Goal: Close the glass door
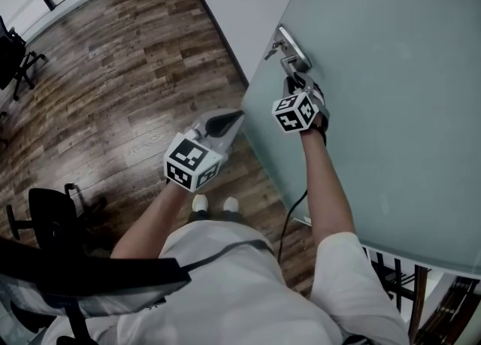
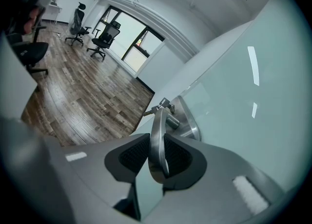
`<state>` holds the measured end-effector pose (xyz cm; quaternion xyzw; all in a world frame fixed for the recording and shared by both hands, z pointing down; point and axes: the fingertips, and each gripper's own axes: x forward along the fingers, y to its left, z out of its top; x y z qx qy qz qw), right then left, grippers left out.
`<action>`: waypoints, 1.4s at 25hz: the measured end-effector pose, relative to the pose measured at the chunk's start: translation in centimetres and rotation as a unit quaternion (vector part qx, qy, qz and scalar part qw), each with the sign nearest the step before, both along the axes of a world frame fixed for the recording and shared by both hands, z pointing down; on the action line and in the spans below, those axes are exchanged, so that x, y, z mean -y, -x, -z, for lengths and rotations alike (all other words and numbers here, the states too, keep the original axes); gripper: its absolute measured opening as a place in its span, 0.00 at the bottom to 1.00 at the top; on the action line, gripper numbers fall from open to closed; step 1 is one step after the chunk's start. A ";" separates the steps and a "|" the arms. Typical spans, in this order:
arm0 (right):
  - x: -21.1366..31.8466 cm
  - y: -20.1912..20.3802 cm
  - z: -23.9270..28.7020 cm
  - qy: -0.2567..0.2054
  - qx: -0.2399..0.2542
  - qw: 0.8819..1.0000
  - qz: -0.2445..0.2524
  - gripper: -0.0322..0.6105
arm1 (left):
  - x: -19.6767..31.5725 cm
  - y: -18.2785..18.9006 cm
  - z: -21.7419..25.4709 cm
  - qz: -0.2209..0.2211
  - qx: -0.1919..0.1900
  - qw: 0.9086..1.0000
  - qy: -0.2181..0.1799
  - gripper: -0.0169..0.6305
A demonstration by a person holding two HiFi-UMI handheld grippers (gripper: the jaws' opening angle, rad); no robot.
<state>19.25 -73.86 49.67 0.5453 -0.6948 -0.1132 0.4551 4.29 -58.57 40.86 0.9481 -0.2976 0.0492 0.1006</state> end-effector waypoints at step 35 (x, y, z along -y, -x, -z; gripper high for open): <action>-10.0 10.7 1.1 0.002 0.042 0.991 0.126 0.19 | -11.6 5.6 -0.2 0.250 0.014 0.968 0.003 0.03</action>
